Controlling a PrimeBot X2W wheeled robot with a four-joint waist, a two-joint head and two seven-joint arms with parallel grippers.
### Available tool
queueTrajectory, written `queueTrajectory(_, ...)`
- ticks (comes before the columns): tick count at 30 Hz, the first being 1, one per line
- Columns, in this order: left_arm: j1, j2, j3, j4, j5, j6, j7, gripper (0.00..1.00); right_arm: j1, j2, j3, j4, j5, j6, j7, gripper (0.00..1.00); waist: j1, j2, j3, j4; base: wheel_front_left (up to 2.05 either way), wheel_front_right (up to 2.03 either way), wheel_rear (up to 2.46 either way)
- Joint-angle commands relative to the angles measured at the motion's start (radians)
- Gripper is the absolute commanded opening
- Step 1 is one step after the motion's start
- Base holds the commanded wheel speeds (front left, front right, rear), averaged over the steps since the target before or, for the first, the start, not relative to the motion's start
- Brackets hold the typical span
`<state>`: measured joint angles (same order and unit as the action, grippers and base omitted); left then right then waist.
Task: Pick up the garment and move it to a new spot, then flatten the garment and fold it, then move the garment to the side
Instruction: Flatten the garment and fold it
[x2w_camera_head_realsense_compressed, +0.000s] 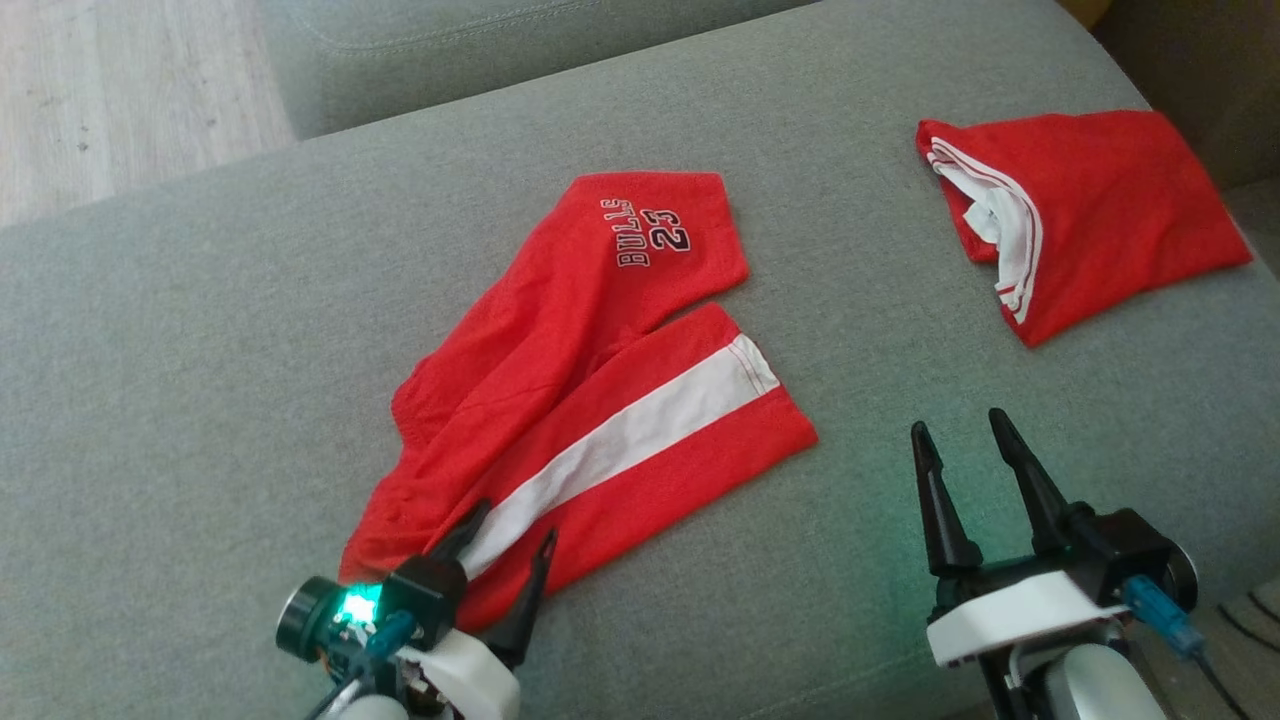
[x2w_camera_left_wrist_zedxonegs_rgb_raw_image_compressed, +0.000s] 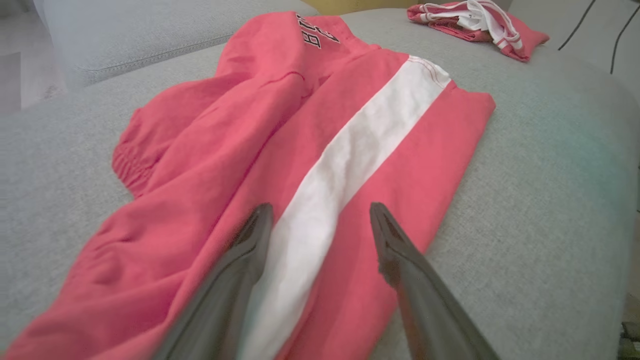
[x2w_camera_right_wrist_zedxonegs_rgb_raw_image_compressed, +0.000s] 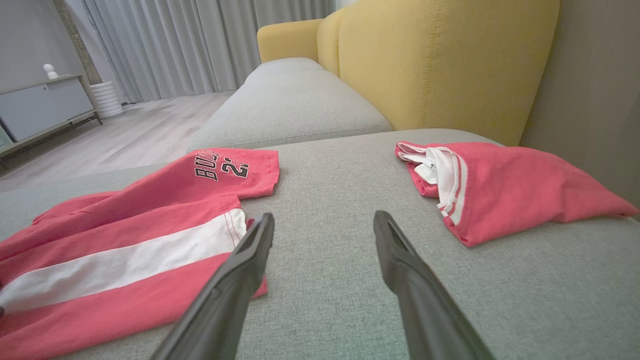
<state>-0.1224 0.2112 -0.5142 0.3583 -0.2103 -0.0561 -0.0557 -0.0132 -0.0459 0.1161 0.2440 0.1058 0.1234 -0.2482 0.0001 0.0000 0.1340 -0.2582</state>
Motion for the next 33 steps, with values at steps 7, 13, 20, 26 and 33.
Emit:
queueTrajectory(7,-0.077,0.013,0.036,0.004,0.001,0.016,0.002,1.0,-0.047,-0.004,0.022,-0.034,0.009,0.007,-0.014,1.0,-0.0001,0.0,0.008,0.006,0.0,0.0,0.0)
queueTrajectory(13,-0.087,0.016,0.029,0.018,-0.007,0.01,0.012,0.03,-0.05,-0.004,0.025,-0.032,0.016,0.007,-0.014,1.0,-0.0001,0.0,0.013,0.002,0.0,0.0,0.0)
queueTrajectory(20,-0.087,0.023,0.023,0.017,-0.013,0.007,0.014,0.0,-0.05,-0.004,0.018,-0.03,0.018,0.007,-0.014,1.0,-0.0001,0.0,0.017,0.003,0.0,0.0,0.0)
queueTrajectory(26,-0.069,0.033,0.016,-0.063,-0.01,0.016,-0.01,0.0,-0.046,-0.004,0.013,-0.026,0.016,0.007,-0.014,1.0,-0.0001,0.0,0.009,0.004,0.0,0.0,0.0)
queueTrajectory(33,0.085,0.084,-0.056,-0.275,0.006,0.01,0.051,0.0,-0.03,-0.004,-0.007,-0.027,0.009,0.007,-0.014,1.0,-0.0001,0.0,-0.006,0.007,0.0,0.0,0.0)
